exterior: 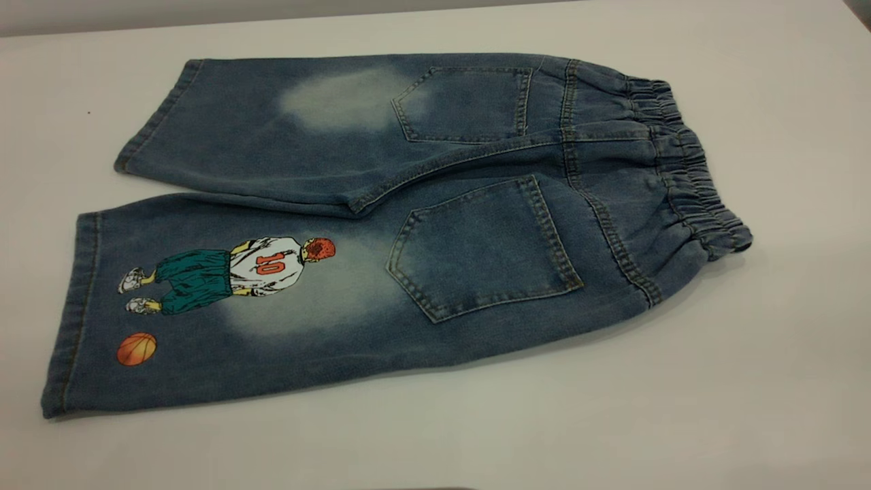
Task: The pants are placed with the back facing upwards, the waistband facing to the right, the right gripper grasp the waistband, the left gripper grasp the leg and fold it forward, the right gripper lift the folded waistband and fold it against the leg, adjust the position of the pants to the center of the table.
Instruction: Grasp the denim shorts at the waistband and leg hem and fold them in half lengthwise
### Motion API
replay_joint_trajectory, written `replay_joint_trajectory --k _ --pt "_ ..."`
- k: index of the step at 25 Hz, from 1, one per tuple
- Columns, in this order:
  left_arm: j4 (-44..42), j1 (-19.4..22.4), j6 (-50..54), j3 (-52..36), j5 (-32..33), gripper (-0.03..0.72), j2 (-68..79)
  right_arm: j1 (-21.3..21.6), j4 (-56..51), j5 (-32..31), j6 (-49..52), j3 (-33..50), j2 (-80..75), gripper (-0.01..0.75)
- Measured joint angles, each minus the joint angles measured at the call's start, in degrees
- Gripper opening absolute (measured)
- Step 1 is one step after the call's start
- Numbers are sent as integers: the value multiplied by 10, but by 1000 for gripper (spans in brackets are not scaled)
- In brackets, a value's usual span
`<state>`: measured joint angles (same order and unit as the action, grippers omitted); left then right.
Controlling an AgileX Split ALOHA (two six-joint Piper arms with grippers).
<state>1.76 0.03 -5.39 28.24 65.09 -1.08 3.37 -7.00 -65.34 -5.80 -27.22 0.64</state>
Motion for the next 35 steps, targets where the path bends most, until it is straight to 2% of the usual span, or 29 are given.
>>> replay_joint_trajectory --k 14,18,22,27,35 --pt "0 -2 11 0 0 464 0 0 0 0 2 0 0 553" --pt "0 -2 44 2 -6 464 43 0 -8 5 39 -14 -27 553" --pt "1 -2 71 28 -72 464 152 0 -16 26 50 -62 -116 553" --pt "13 -2 92 58 -163 464 318 0 -104 104 41 -78 -281 553" --pt "111 -2 66 60 -291 464 513 0 -325 173 -117 -74 -547 553"
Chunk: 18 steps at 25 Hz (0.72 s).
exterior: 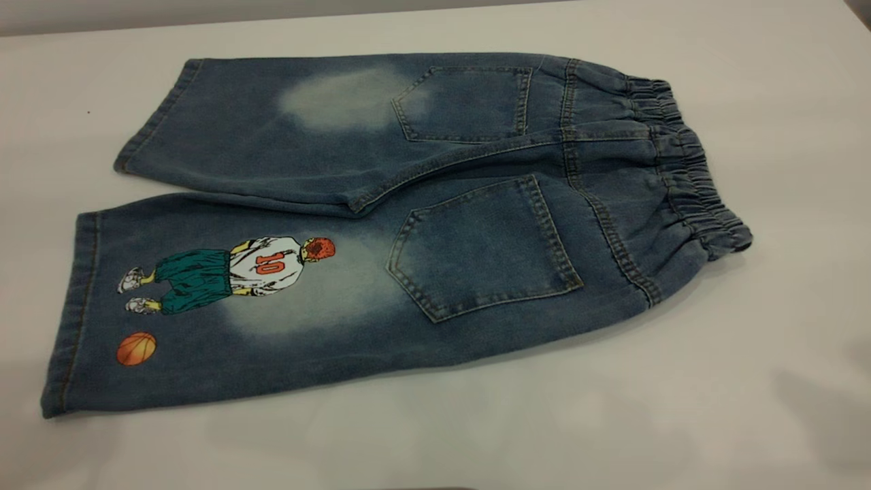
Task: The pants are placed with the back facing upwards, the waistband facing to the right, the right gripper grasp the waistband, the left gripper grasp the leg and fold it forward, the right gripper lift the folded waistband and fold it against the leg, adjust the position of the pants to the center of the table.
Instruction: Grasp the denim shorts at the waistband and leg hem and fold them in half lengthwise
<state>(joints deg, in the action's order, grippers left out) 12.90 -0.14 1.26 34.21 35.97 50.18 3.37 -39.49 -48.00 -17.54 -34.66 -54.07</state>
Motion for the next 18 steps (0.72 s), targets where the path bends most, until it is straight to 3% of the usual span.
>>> replay_joint_trajectory --k 9,18 --pt "100 0 -113 0 -97 464 103 0 -219 52 -231 0 -241 553" --pt "117 0 -136 0 -126 464 115 0 -325 130 -338 -6 -435 553"
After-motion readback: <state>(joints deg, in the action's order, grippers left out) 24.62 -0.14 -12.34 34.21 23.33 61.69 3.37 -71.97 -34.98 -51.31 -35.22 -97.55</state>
